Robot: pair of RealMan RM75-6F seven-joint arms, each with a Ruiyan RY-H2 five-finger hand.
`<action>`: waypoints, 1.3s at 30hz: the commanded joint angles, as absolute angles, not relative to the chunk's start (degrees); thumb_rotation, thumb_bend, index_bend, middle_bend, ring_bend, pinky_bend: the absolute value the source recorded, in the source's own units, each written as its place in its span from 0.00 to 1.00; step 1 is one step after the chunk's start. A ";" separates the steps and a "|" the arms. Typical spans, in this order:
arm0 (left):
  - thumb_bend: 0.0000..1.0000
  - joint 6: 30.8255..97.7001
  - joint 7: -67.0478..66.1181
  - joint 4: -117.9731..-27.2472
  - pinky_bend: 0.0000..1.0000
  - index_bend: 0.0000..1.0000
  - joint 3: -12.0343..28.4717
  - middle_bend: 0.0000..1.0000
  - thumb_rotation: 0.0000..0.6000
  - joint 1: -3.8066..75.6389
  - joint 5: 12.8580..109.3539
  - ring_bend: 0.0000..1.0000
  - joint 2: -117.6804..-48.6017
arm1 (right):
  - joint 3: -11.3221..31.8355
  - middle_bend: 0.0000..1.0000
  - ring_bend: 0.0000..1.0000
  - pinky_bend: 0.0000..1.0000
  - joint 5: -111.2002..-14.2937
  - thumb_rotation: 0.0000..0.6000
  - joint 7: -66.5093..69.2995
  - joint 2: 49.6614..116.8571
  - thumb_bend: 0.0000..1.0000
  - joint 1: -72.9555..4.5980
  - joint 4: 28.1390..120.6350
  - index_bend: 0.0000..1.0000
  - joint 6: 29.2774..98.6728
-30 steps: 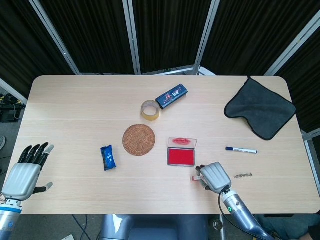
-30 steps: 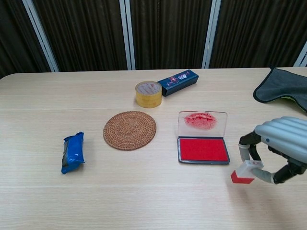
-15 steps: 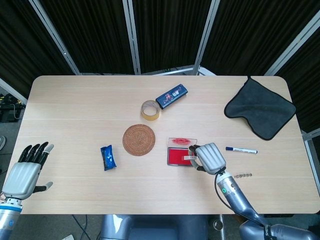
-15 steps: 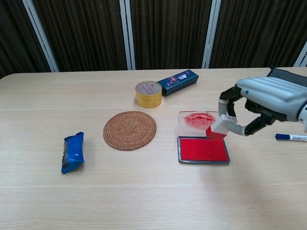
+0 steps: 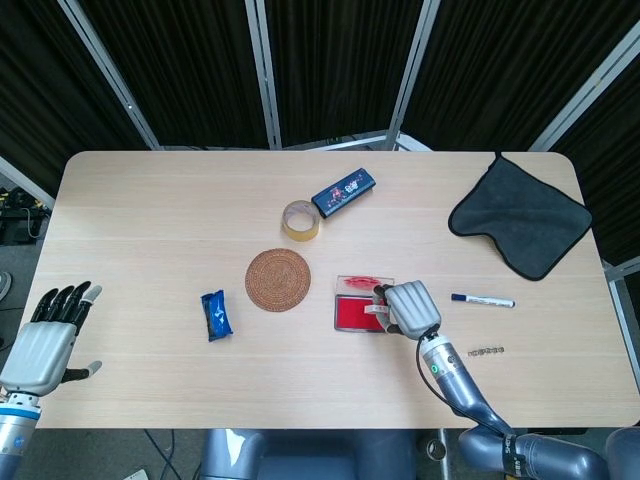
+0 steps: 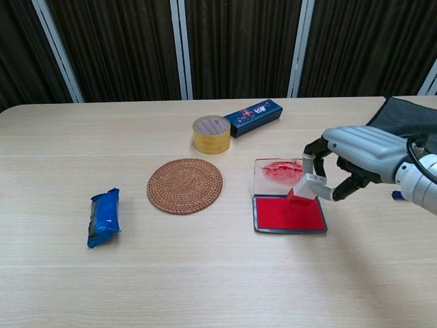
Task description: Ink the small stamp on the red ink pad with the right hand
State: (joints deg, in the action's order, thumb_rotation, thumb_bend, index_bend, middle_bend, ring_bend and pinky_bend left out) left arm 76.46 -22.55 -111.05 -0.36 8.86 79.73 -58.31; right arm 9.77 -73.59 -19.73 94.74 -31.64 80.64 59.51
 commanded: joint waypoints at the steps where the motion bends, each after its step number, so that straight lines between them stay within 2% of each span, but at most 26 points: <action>1: 0.00 76.40 -22.52 -111.09 0.00 0.00 -0.43 0.00 1.00 8.91 79.79 0.00 -58.28 | 9.77 0.57 1.00 1.00 -73.17 1.00 -19.42 95.30 0.39 -31.71 80.12 0.56 59.64; 22: 0.00 76.51 -23.35 -111.11 0.00 0.00 -0.68 0.00 1.00 9.10 79.66 0.00 -58.76 | 7.96 0.58 1.00 1.00 -72.94 1.00 -22.32 99.91 0.40 -32.92 75.55 0.56 59.95; 39: 0.00 76.45 -23.14 -111.17 0.00 0.00 -0.83 0.00 1.00 9.27 79.57 0.00 -58.64 | 7.52 0.58 1.00 1.00 -70.90 1.00 -31.61 101.19 0.41 -34.43 75.18 0.56 59.48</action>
State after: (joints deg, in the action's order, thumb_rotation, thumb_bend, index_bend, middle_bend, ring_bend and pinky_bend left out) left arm 76.45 -23.14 -111.17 -0.83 9.27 79.57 -58.64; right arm 7.44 -71.64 -30.32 100.97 -34.14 75.00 59.78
